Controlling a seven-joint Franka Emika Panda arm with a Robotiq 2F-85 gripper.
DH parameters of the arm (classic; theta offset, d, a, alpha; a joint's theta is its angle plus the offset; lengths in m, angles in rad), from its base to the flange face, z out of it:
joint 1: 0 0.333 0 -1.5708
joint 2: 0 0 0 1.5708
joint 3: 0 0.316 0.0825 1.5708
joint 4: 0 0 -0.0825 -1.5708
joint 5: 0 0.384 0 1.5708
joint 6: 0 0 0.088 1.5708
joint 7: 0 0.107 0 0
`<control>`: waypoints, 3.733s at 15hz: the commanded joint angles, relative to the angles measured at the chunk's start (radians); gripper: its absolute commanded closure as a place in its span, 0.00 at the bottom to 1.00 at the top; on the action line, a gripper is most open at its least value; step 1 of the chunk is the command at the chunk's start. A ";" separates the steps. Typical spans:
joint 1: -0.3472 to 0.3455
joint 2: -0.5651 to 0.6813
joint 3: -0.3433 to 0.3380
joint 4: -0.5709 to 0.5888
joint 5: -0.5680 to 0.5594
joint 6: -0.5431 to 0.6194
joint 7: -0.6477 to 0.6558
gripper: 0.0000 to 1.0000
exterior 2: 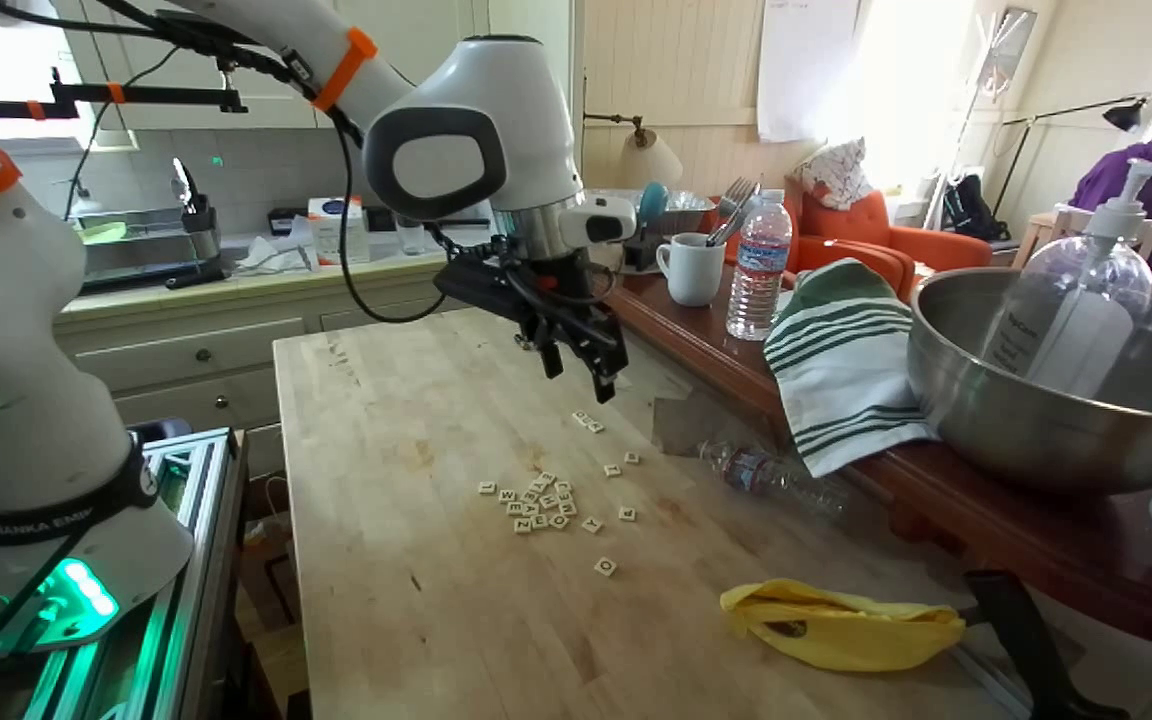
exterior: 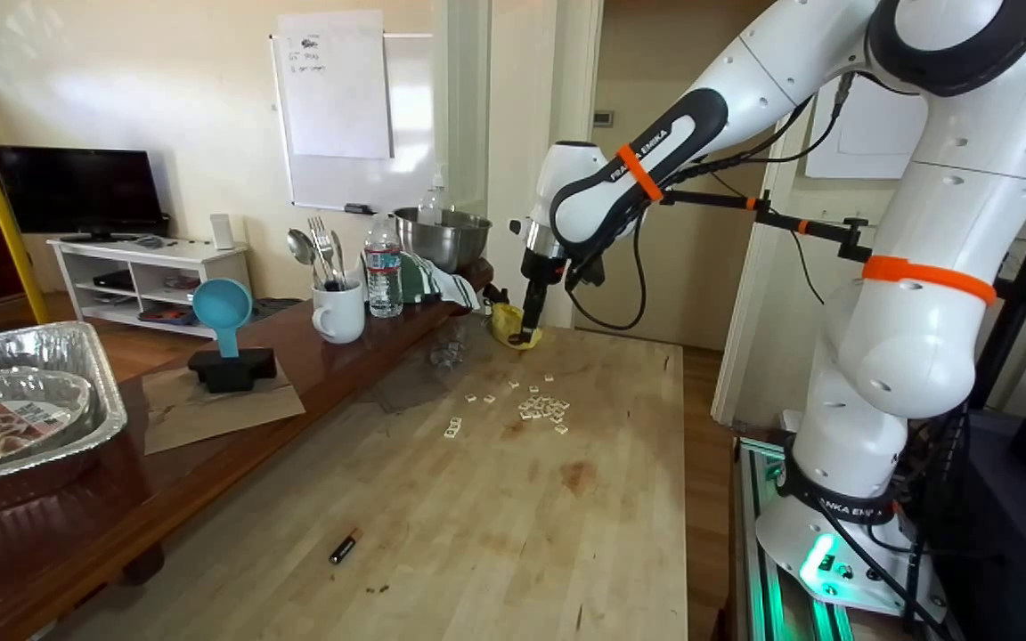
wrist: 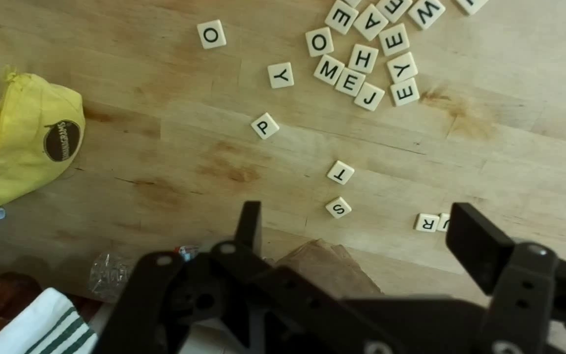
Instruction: Move a fourth tile to the end of the word
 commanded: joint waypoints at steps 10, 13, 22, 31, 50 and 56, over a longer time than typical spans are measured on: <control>-0.109 0.371 0.156 0.176 0.142 0.207 -0.164 1.00; -0.154 0.430 0.204 0.222 0.142 0.214 -0.208 1.00; -0.224 0.548 0.295 0.317 0.126 0.209 -0.262 1.00; -0.237 0.555 0.333 0.319 0.144 0.134 -0.238 1.00; -0.080 0.521 0.239 0.297 0.125 0.063 0.378 1.00; -0.068 0.520 0.237 0.300 0.142 0.045 0.460 1.00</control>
